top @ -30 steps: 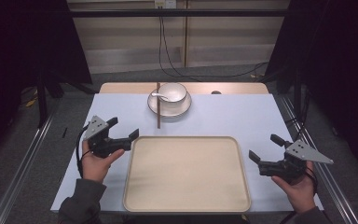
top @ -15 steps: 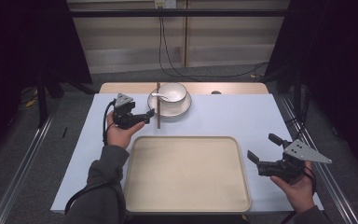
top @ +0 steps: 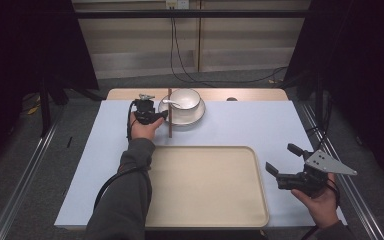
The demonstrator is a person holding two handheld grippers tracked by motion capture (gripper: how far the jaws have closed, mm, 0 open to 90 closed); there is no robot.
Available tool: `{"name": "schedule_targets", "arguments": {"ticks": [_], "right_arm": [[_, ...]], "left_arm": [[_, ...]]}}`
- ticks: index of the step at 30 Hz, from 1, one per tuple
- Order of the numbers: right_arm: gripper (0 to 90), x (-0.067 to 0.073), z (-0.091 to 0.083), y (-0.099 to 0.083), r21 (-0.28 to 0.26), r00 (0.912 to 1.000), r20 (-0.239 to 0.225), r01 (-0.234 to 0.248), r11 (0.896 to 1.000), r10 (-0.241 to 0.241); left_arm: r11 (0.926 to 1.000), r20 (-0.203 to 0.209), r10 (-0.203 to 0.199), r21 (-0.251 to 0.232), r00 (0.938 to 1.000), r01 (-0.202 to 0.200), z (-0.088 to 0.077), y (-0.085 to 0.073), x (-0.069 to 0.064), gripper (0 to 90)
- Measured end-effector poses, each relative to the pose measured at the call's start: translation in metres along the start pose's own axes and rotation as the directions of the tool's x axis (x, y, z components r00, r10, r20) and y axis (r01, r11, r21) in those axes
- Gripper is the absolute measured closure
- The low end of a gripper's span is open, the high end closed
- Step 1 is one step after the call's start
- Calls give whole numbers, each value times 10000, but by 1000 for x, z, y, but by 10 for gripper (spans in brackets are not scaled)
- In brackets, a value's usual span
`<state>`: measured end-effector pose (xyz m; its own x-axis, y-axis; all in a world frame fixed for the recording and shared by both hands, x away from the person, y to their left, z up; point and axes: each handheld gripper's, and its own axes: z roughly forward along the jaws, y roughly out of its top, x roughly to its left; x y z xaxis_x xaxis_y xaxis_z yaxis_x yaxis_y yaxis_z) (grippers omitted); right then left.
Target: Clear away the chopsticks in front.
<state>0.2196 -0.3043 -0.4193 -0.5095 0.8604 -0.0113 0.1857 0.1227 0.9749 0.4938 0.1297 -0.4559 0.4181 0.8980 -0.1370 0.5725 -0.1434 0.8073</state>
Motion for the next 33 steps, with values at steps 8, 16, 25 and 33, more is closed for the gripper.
{"name": "schedule_targets", "arguments": {"ticks": [8,16,25,33], "right_arm": [[29,-1,1,0,5,9999,-102,9,10000,-9],[32,-2,1,0,-11,9998,-144,-143,9999,143],[32,-2,1,0,9,9998,-159,-152,9999,152],[31,-3,1,-1,28,9997,-176,-165,9999,165]], "left_arm": [[9987,54,-360,353,9993,358,10,4,-2,533],[9930,-35,-877,797,9961,877,18,8,-7,606],[9868,-578,-1112,1118,9921,1171,23,10,-10,750],[9781,-1261,-1743,922,9766,1865,24,11,-10,853]]}}
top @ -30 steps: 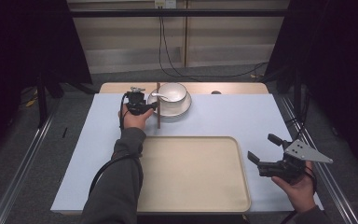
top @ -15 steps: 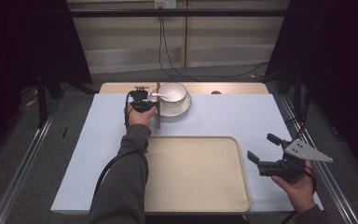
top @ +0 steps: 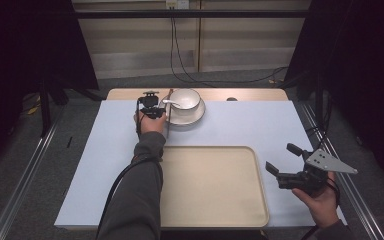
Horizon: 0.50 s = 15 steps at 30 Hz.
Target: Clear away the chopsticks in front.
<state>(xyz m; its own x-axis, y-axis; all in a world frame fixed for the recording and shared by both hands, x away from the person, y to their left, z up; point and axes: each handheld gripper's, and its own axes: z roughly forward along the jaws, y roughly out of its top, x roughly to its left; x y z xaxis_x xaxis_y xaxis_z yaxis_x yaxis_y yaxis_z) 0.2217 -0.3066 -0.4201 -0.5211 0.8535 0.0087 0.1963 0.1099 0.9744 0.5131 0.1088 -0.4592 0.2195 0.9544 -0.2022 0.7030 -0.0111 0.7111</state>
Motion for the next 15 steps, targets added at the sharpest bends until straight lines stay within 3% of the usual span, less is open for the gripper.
{"name": "schedule_targets", "arguments": {"ticks": [4,6,9,11,15], "right_arm": [[31,0,0,0,0,10000,28,-49,10000,49],[31,0,0,-1,38,10000,70,-41,10000,41],[31,-1,0,-1,52,10000,13,26,10000,-26],[31,-1,-1,-1,56,10000,70,13,10000,-14],[31,-1,0,-1,30,10000,64,17,10000,-17]], "left_arm": [[9998,-225,-72,-174,9997,68,-5,-1,2,856],[9991,-167,-332,-264,9993,328,-11,-1,4,856],[9994,-215,-297,-165,9993,294,-18,-2,8,856],[9974,-277,-648,-326,9975,638,-29,-4,10,856],[9962,-310,-782,-420,9965,769,-42,-9,13,856]]}}
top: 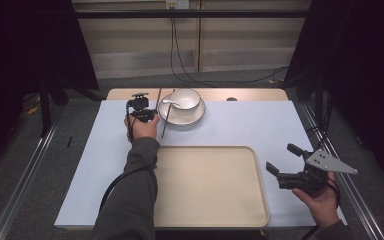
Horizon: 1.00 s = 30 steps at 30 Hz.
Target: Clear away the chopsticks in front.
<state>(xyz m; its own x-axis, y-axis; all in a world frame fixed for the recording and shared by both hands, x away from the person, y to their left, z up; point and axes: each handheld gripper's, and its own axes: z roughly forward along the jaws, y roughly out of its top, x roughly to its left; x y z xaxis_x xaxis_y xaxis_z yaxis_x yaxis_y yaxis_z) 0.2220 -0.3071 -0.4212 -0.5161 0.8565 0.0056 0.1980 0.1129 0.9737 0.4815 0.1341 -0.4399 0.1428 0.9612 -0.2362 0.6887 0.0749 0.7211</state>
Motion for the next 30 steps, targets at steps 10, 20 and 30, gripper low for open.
{"name": "schedule_targets", "arguments": {"ticks": [10,20,30], "right_arm": [[30,1,4,1,-50,10000,-63,10,10000,-10],[30,5,7,1,-73,9991,-317,266,9996,-268],[30,7,5,1,-70,9992,-272,298,9995,-300]], "left_arm": [[9997,342,-192,-146,9992,197,-44,-26,16,856],[9985,595,-491,-223,9970,505,-86,-48,20,856],[9952,936,-880,-347,9917,916,-118,-88,17,856]]}}
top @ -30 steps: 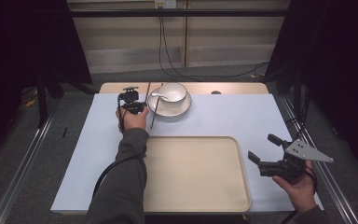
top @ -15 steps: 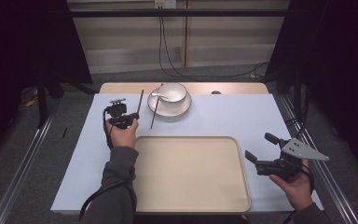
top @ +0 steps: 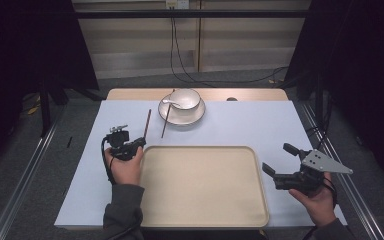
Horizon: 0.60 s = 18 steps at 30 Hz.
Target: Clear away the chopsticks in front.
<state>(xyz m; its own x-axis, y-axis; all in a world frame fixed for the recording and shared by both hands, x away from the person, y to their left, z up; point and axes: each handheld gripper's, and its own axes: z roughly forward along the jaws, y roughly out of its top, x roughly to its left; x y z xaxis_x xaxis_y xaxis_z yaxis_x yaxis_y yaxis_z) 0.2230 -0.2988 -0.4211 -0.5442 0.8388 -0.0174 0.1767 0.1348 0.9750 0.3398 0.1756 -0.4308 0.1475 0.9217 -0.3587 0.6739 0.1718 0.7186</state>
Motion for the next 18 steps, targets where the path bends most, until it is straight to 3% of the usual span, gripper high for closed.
{"name": "schedule_targets", "arguments": {"ticks": [4,7,12,18], "right_arm": [[29,1,0,0,66,10000,45,52,10000,-52],[30,1,-1,0,-19,10000,26,54,10000,-53],[30,1,-1,0,44,10000,-28,81,10000,-81],[31,2,0,0,110,10000,-95,19,9999,-18]], "left_arm": [[9996,306,-284,-68,9991,286,-12,-18,-2,856],[9996,293,-265,-46,9992,267,-18,-28,-2,856],[9977,415,-671,20,9969,671,-28,-43,1,856],[9986,334,-535,47,9980,533,-38,-54,-1,856]]}}
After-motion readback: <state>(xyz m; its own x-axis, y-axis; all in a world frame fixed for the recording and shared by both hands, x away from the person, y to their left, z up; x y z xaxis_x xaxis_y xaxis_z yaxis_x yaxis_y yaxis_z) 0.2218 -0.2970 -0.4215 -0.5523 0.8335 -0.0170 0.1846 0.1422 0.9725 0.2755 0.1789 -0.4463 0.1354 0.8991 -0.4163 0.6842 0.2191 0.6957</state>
